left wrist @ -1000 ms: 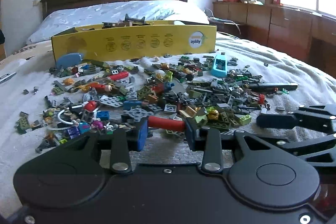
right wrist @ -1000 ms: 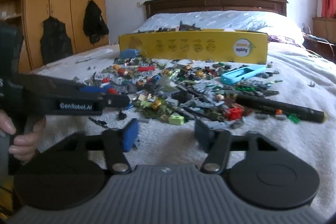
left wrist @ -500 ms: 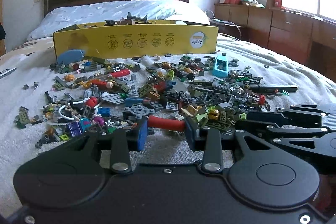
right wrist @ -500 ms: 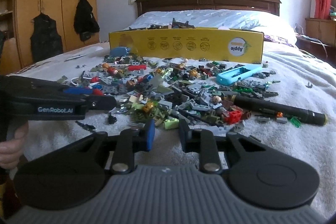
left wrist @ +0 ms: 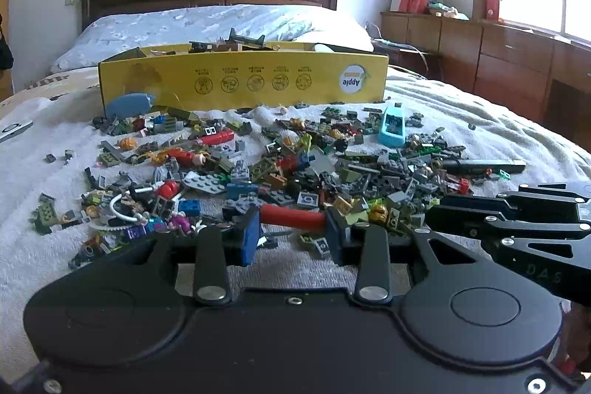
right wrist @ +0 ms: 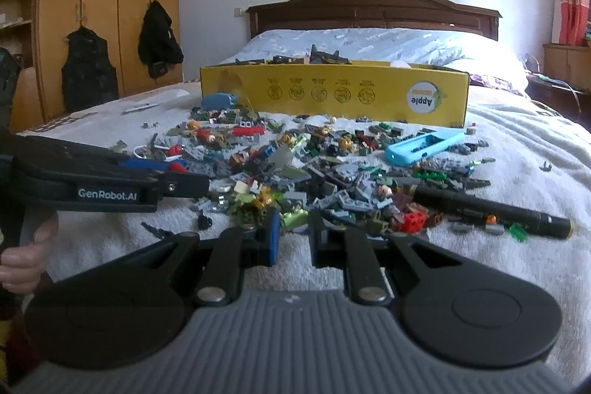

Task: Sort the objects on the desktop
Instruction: 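Carry both pieces into the yellow box and open both tools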

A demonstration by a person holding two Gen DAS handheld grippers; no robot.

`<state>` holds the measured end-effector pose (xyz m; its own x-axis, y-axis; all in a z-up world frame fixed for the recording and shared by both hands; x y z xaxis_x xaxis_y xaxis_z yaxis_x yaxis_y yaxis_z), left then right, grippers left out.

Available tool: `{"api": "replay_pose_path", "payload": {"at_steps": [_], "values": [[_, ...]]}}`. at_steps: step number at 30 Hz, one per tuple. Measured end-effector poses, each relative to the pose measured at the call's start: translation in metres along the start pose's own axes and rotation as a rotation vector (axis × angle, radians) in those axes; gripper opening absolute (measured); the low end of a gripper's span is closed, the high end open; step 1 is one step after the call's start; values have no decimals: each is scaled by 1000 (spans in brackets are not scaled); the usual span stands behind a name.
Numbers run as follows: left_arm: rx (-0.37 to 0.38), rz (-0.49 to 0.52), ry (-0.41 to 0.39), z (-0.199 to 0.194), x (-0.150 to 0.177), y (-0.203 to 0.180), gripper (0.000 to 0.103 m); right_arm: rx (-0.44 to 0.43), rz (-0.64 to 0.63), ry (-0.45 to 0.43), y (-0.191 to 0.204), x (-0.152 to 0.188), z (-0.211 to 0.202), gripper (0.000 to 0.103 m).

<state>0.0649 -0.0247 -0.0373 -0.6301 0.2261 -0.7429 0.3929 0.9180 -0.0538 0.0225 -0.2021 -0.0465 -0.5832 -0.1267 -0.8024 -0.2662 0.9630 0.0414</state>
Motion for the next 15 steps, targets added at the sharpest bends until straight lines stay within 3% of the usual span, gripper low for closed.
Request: {"api": "replay_pose_path", "payload": {"at_steps": [8, 15], "values": [[-14, 5, -24, 2, -17, 7, 35, -22, -10, -10, -5, -17, 6, 19], [-55, -24, -56, 17, -62, 34, 35, -41, -14, -15, -17, -46, 19, 19]]}}
Point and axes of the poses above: each gripper's, at about its wrist camera, not at the fingertips, and z roughly the way its jaws point, y to its left, x to its underside, the point moved 5 cm from there along z, roughly the way its jaws point, and after that the axes turned 14 degrees about y, right-handed, at the moved point
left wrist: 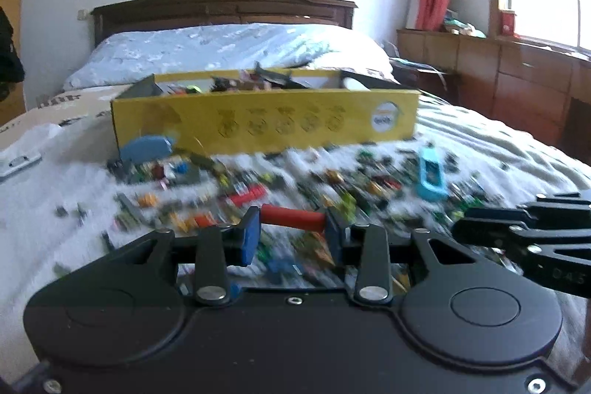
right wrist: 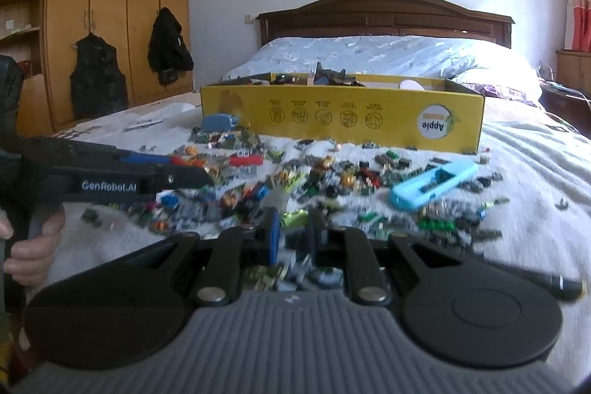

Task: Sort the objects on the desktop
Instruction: 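Carry both pieces into the yellow box and open both tools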

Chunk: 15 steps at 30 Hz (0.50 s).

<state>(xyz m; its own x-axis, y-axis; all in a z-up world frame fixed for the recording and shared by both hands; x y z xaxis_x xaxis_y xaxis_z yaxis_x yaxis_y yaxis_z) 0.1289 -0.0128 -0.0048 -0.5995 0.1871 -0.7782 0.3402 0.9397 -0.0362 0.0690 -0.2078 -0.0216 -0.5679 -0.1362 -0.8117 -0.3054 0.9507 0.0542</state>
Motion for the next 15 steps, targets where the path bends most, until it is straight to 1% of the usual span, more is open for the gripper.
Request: {"api": "replay_pose_path", "payload": {"at_steps": [7, 11, 15], "values": [[-72, -5, -60, 25, -49, 31, 35, -14, 17, -4, -17, -38, 24, 19], [-113, -40, -89, 51, -82, 53, 35, -32, 45, -2, -28, -55, 40, 19], [-149, -76, -117, 78, -118, 75, 35, -28, 42, 11, -33, -67, 57, 19]]}}
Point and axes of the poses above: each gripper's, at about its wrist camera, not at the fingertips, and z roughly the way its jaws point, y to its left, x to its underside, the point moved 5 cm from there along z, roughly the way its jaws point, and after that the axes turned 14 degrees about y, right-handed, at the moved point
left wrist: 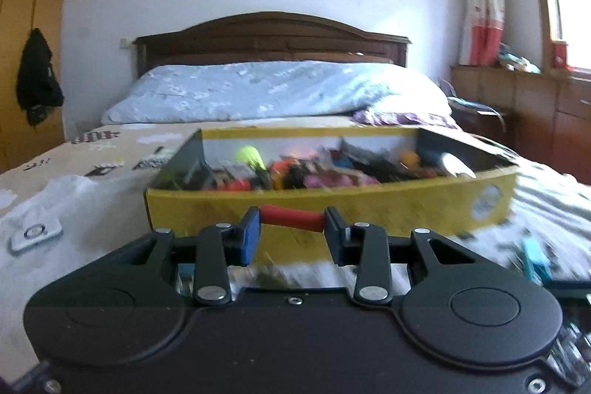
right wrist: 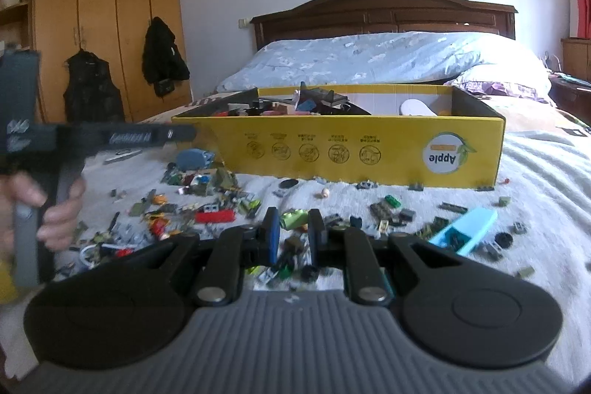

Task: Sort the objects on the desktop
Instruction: 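Carry both pieces into the yellow box and open both tools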

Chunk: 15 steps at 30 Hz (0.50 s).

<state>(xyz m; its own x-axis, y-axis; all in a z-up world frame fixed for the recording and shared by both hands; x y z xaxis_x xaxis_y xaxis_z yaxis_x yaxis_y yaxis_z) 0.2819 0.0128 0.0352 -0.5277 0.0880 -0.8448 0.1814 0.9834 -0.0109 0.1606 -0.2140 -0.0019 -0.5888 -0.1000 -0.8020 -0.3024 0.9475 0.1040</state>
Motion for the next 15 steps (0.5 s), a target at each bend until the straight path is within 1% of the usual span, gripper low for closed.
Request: {"api": "replay_pose_path", "payload": {"at_steps": [5, 9, 13, 15], "values": [[-43, -51, -6, 52, -38, 18, 35, 14, -30, 13, -5, -21, 20, 19], [-80, -98, 0, 95, -60, 32, 35, 25, -27, 9, -12, -40, 36, 19], [-123, -145, 20, 133, -67, 48, 36, 32, -17, 13, -20, -50, 47, 19], [-132, -166, 37, 146, -61, 56, 43, 47, -19, 21, -24, -52, 54, 19]]}}
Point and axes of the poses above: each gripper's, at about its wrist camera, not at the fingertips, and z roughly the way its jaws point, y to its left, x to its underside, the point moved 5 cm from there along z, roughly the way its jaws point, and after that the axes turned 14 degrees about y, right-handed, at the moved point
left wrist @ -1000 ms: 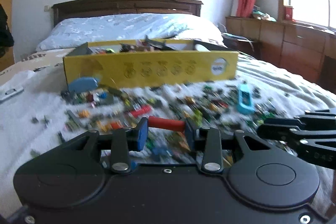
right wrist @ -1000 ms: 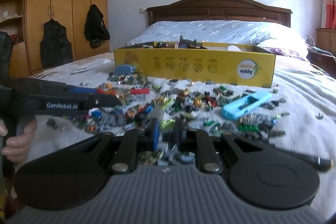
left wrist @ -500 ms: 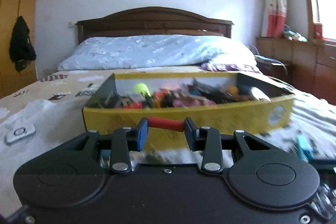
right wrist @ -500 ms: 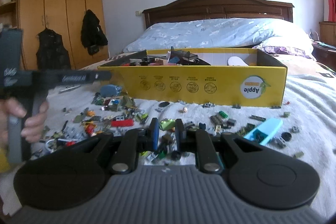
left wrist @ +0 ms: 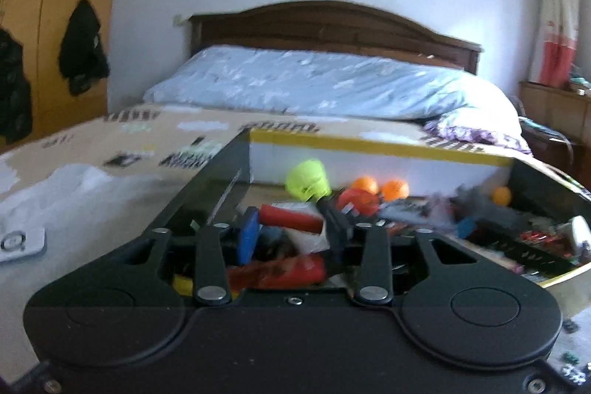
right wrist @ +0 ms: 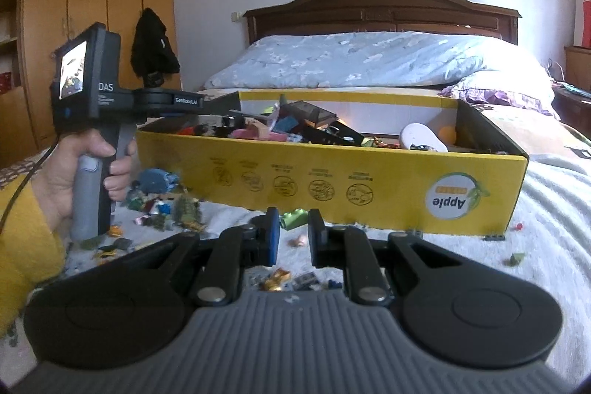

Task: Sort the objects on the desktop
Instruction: 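Carry both pieces into the yellow box and open both tools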

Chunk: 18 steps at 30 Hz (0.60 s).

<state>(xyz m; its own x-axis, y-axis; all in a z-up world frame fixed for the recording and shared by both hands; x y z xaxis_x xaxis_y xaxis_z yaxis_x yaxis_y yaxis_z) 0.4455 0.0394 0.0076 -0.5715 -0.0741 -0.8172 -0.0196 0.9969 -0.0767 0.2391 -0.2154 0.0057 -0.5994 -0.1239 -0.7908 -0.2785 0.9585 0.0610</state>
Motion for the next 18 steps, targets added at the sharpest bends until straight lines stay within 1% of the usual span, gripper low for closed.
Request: {"api": "replay_pose_path", "payload": {"at_steps": [1, 2, 3, 5, 6, 8, 11, 14, 18], "values": [[0, 2, -5, 3, 3, 3, 52, 7, 1, 4, -3, -2, 4, 19], [-2, 12, -2, 6, 5, 5, 58, 13, 7, 6, -5, -3, 7, 19], [2, 27, -3, 7, 7, 5, 59, 16, 18, 5, -9, -5, 9, 19], [12, 35, -8, 8, 7, 5, 67, 21, 45, 1, -16, -10, 15, 19], [25, 36, -11, 8, 7, 5, 70, 25, 56, -3, -20, -12, 17, 19], [37, 45, -18, 5, 10, 4, 86, 38, 80, -16, -28, -20, 21, 19], [36, 49, -27, 3, 11, 3, 91, 65, 96, -37, -41, -35, 25, 19], [38, 36, -25, 2, 13, 4, 93, 104, 113, -47, -58, -55, 31, 19], [28, 51, -34, -1, 16, 1, 97, 136, 171, -16, -84, -86, 53, 19]]}}
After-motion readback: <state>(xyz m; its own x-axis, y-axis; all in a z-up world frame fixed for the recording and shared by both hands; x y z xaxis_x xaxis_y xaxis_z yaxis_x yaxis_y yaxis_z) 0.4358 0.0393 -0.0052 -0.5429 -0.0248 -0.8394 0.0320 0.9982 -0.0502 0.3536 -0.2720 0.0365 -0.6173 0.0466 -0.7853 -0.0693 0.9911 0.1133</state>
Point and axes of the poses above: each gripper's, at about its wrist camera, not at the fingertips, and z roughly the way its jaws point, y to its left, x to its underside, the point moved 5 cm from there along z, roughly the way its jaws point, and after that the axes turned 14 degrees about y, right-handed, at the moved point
